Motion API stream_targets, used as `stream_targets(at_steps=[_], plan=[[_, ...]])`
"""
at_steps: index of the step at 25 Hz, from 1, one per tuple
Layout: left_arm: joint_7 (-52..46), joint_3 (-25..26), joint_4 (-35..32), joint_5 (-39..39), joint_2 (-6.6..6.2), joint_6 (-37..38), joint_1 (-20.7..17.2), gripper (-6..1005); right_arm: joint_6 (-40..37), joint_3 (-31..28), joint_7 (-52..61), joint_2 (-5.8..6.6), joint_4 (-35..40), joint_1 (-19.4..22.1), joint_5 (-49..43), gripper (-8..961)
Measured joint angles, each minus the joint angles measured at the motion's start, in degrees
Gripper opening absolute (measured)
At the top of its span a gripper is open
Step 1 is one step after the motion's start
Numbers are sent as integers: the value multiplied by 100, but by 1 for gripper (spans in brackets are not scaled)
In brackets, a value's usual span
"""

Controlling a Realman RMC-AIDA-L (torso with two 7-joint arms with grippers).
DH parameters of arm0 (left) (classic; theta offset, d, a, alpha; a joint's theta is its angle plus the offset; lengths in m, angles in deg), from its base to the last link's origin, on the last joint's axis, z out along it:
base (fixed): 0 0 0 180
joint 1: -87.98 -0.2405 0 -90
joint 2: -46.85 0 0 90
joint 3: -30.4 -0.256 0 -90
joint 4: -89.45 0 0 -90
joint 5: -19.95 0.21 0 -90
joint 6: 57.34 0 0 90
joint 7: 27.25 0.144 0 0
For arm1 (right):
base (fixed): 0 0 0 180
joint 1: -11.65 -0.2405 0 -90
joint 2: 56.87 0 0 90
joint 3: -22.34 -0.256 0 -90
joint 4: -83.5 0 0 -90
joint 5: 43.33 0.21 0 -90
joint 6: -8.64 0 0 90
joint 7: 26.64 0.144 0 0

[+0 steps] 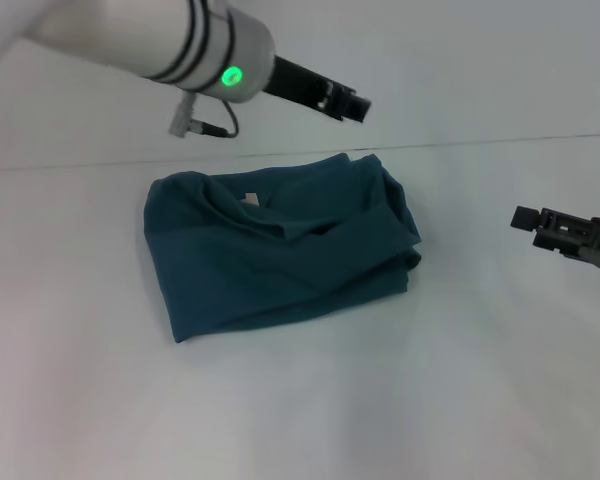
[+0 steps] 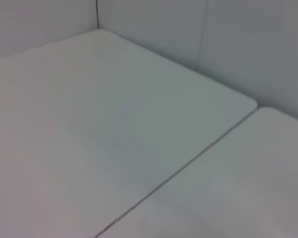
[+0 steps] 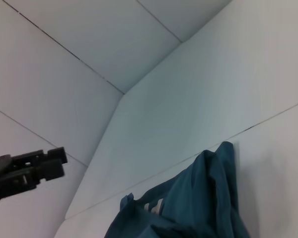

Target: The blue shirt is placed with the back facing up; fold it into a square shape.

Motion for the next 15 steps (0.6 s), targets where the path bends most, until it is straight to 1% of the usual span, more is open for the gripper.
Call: stream_targets(at_steps=[1, 3, 4, 5, 9, 12, 15], plan=[[-11, 149, -3, -2, -3, 61, -13, 520, 6, 0, 0, 3, 0, -3, 0, 808], [-98, 604, 17, 25, -7, 263, -72, 533, 16, 0, 0, 8, -2, -13, 0, 808], [-266, 936, 24, 15, -7, 367, -199, 533, 17, 0, 0, 10, -3, -20, 0, 808], [-266, 936, 24, 15, -7, 367, -199, 533, 18, 0, 0, 11, -4, -23, 0, 807], [-758, 1496, 84, -28, -34, 551, -473, 532, 19, 0, 5, 21, -5, -26, 1, 806], [-962, 2108, 361, -157, -88, 949, -606, 532, 19, 0, 20, 24, -5, -21, 1, 806], [-996, 2455, 607, -378, -135, 1308, -765, 532, 17, 0, 23, 26, -5, -27, 1, 805]])
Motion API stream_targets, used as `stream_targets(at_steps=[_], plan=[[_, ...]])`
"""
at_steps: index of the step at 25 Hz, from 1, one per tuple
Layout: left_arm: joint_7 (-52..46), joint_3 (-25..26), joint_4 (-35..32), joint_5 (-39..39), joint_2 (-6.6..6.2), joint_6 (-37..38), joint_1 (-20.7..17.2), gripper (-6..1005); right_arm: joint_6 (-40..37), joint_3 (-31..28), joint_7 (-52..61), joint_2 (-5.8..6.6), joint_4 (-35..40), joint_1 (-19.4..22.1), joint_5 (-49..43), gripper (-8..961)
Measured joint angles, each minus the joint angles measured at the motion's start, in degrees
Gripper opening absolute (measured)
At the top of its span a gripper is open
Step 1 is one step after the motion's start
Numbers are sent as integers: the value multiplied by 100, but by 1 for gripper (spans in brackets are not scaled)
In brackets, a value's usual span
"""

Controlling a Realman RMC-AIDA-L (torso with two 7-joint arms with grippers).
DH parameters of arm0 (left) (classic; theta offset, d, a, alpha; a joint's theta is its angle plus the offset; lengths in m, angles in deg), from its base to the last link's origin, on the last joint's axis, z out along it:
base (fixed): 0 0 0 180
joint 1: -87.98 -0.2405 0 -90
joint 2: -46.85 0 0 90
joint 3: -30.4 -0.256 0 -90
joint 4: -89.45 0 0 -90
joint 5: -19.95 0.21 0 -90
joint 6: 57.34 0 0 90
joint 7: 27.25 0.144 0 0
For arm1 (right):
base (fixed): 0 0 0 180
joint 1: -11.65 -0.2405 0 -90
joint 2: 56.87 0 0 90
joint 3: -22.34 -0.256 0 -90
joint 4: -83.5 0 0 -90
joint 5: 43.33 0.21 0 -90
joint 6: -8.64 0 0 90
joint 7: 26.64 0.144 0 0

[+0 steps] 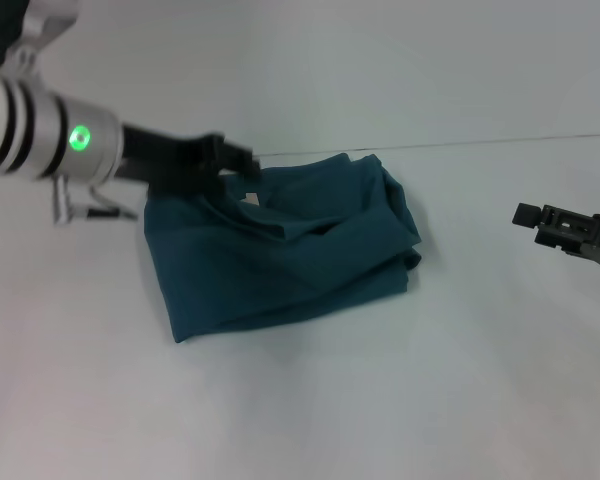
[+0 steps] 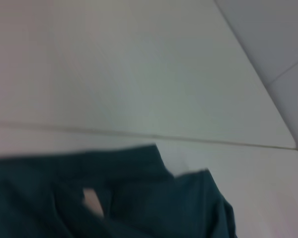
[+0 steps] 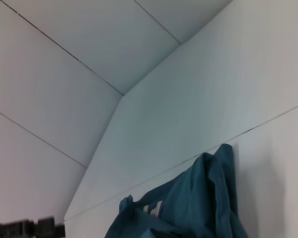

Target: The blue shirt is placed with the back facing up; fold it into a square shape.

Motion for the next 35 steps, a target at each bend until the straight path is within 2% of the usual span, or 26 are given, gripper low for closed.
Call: stream_targets(at_steps=[4, 6, 8, 15, 19, 29, 31, 35], plan=[[-53, 150, 372, -347, -93, 203, -236, 531, -2, 0, -13, 6, 0, -13, 0, 804], [-47, 167, 782, -584, -159, 206, -305, 531, 1, 0, -20, 7, 0, -11, 0, 804], [-30, 171, 1012, -666, -173, 138, -321, 531, 4, 0, -20, 7, 0, -8, 0, 803], [-6, 167, 1566, -835, -88, -491, -249, 530, 10, 0, -22, -15, 0, -9, 0, 801], [153, 167, 1795, -1269, -46, -789, -239, 530, 11, 0, -28, -23, 0, 1, -7, 800], [224, 129, 2183, -1463, -43, -1069, -193, 529, 10, 0, -99, -37, 0, 13, -51, 798], [358, 181, 2124, -1525, -23, -1069, -258, 528, 0, 9, -105, -37, 4, -5, -55, 798], [842, 249, 1708, -1985, 21, -869, -649, 528, -40, 351, -93, 1, 75, -152, -63, 797]])
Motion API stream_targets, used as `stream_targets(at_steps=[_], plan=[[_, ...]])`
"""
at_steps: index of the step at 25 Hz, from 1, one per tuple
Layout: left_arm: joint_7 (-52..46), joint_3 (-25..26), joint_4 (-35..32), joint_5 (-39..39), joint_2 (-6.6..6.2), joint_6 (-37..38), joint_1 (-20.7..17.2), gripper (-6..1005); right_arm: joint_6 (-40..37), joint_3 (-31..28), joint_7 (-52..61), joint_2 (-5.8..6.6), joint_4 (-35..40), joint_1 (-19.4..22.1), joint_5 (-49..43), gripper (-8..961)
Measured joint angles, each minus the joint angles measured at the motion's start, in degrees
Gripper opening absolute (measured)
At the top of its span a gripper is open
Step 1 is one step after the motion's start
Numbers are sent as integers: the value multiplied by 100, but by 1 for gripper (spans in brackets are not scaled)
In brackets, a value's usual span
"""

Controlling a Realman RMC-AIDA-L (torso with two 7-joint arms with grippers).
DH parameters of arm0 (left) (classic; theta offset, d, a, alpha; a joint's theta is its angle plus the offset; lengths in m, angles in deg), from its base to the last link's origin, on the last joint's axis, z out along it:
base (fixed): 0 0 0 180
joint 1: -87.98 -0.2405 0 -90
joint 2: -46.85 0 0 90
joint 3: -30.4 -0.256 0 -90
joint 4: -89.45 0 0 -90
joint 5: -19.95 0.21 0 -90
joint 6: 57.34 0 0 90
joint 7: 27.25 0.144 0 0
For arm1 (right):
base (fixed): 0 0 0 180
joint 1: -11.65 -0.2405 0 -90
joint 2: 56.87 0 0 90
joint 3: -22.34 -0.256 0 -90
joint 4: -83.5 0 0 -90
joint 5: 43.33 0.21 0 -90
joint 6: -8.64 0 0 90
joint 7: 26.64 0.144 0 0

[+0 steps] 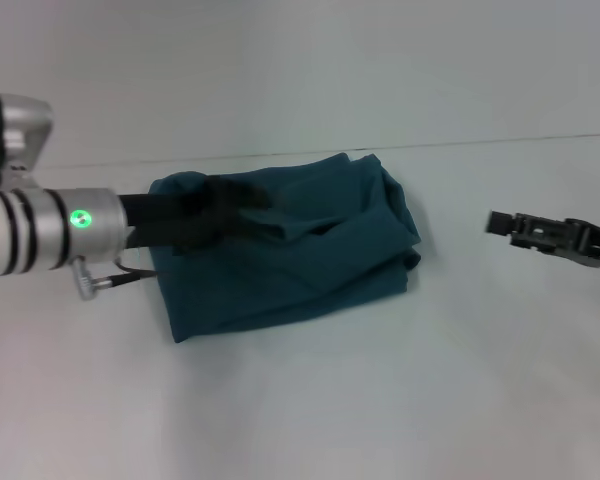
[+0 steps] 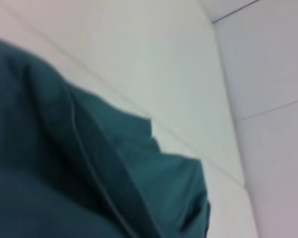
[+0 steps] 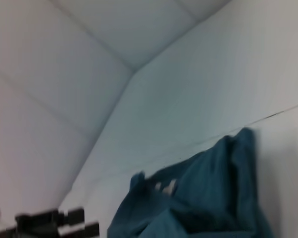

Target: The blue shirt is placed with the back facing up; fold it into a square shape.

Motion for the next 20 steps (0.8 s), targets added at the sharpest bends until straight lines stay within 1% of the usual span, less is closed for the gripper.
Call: stream_targets(at_steps=[1, 2, 4, 5, 8, 10, 12, 13, 14, 16, 19, 20], plan=[[0, 0, 0, 0, 0, 0, 0, 528, 0, 145, 38, 29, 10, -68, -1, 796], [135, 2, -290, -53, -17, 195, -285, 528, 2, 311, 103, 82, 12, -160, -1, 796], [206, 3, -411, -51, -39, 325, -423, 528, 8, 576, 254, 164, 25, -365, -6, 796], [310, 11, -541, -51, -63, 480, -586, 528, 19, 662, 354, 202, 41, -472, -23, 795], [651, 121, -865, -77, -77, 875, -934, 527, 62, 770, 691, 254, 165, -803, -310, 795], [962, 310, -1065, -68, -63, 1180, -1186, 527, 93, 793, 935, 254, 309, -1049, -670, 794], [1227, 488, -1193, -49, -49, 1414, -1361, 521, 113, 813, 1134, 227, 491, -1317, -1122, 794], [1227, 488, -1193, -49, -49, 1414, -1361, 521, 113, 815, 1201, 203, 594, -1442, -1345, 794], [1636, 675, -1321, -20, -49, 1742, -1577, 522, 103, 817, 1255, 182, 688, -1549, -1535, 793], [1934, 743, -1384, -1, -62, 1954, -1682, 523, 81, 832, 1339, 140, 872, -1793, -1910, 793], [2879, 777, -1496, 12, -80, 2386, -1837, 524, 54, 974, 1464, 97, 1027, -2135, -2368, 792], [3327, 779, -1552, 13, -77, 2581, -1890, 525, 57, 1063, 1524, 77, 1057, -2255, -2516, 792]])
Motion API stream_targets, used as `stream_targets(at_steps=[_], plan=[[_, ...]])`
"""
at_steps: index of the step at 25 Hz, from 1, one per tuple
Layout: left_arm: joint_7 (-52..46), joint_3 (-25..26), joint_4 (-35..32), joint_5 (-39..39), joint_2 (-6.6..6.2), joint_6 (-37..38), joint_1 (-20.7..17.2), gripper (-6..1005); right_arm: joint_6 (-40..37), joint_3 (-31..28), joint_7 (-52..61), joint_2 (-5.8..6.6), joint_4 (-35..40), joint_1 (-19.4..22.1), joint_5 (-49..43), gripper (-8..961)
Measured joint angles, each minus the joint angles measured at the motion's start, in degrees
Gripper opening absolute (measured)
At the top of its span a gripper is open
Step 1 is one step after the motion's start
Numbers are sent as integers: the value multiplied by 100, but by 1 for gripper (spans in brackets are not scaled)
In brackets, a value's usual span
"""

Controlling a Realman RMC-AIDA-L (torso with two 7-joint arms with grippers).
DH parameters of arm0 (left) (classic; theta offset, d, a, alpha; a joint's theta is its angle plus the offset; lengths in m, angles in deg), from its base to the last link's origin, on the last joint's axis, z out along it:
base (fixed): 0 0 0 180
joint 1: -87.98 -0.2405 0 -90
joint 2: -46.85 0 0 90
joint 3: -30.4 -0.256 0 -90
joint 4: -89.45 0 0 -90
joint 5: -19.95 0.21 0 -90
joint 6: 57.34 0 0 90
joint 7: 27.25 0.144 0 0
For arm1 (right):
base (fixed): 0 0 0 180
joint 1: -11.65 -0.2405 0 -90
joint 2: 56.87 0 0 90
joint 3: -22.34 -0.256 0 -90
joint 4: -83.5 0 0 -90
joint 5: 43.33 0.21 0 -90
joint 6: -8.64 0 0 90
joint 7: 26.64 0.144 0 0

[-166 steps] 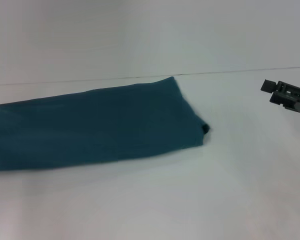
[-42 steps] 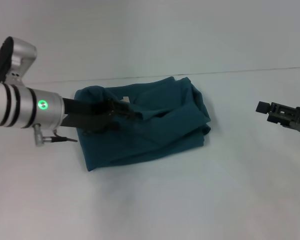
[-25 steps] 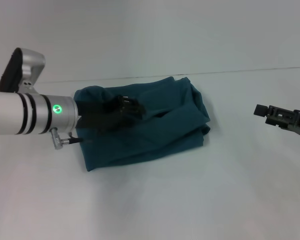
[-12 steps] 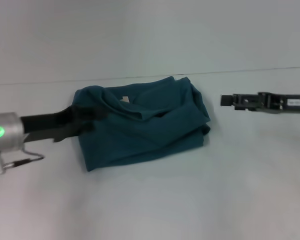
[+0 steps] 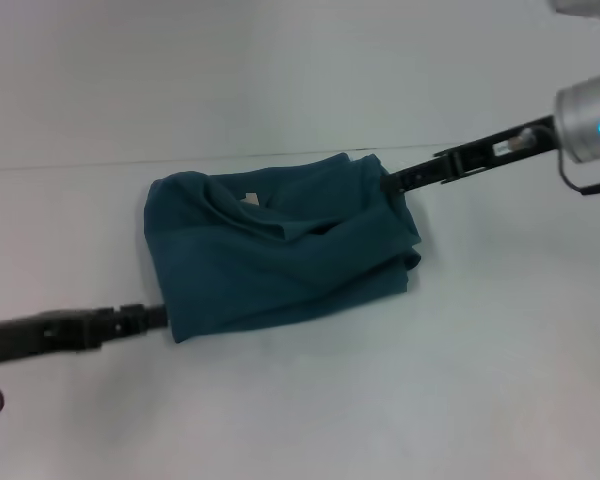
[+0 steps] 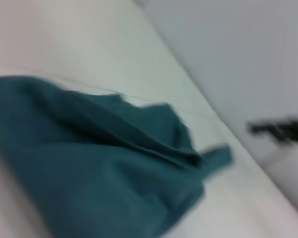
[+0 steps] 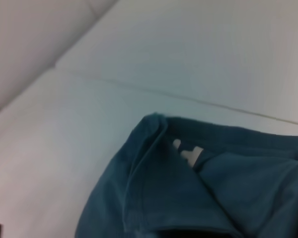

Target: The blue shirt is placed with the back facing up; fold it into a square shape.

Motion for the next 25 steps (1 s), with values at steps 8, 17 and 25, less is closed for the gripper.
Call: stream_targets(at_steps=[8, 17, 25], plan=[[779, 63, -307, -27, 111, 418, -208, 529, 16, 556, 983, -315, 235, -772, -1203, 790], [336, 1059, -236, -162, 51, 457, -223, 713, 334, 1322, 1246, -617, 288, -1267, -1619, 788], [336, 1260, 45, -310, -6, 436, -251, 715, 606, 1846, 1120, -763, 251, -1311, -1628, 786]])
